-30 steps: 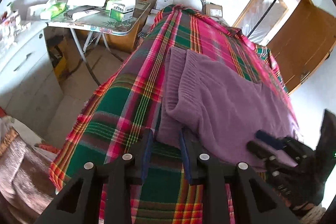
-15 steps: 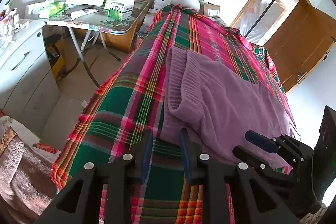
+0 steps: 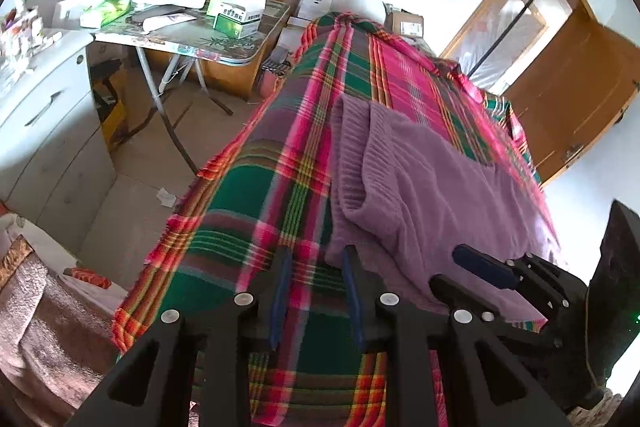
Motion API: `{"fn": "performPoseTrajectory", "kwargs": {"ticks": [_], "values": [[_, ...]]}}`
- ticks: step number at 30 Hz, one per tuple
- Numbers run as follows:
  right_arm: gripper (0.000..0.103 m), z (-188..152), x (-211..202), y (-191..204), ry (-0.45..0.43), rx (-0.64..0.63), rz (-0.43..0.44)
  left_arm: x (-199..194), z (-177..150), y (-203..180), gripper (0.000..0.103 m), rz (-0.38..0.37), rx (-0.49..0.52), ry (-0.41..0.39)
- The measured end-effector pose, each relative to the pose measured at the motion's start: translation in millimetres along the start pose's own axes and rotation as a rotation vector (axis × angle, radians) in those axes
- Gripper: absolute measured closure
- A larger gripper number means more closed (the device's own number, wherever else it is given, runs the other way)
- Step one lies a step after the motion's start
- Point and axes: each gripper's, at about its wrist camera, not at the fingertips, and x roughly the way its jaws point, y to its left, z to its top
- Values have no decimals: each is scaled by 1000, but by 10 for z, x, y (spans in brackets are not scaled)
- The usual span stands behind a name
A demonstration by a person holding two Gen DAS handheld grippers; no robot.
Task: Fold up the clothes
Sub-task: 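Withdraw both open grippers from the laid-out purple garment, then grasp the purple garment's waistband edge with the right gripper while the left gripper grasps beside it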
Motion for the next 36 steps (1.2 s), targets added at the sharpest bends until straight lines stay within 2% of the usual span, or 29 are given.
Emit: {"fn": "performPoseTrajectory", "kwargs": {"ticks": [3, 7, 8, 9, 10, 17, 23, 32, 34, 36], "values": [[67, -17, 41, 43, 14, -16, 21, -16, 37, 87, 77, -23, -44, 2], [67, -36, 16, 173, -18, -67, 60, 6, 77, 157, 76, -62, -92, 16], [57, -35, 15, 197, -24, -77, 67, 21, 86, 174, 76, -73, -106, 24], [38, -26, 24, 215, -29, -82, 71, 35, 96, 186, 75, -83, -116, 32], [34, -16, 34, 232, -34, -86, 74, 49, 105, 196, 74, -93, -124, 40], [34, 90, 220, 328, -12, -116, 20, 102, 160, 172, 73, -111, -132, 67], [34, 103, 362, 451, 20, -181, -15, 145, 204, 236, 72, -166, -200, 104], [34, 169, 429, 426, 28, -166, -47, 167, 233, 280, 71, -200, -246, 123], [36, 168, 423, 432, 21, -175, -57, 174, 238, 302, 71, -213, -262, 127], [46, 163, 408, 449, 10, -189, -70, 178, 248, 328, 68, -218, -283, 131]]}}
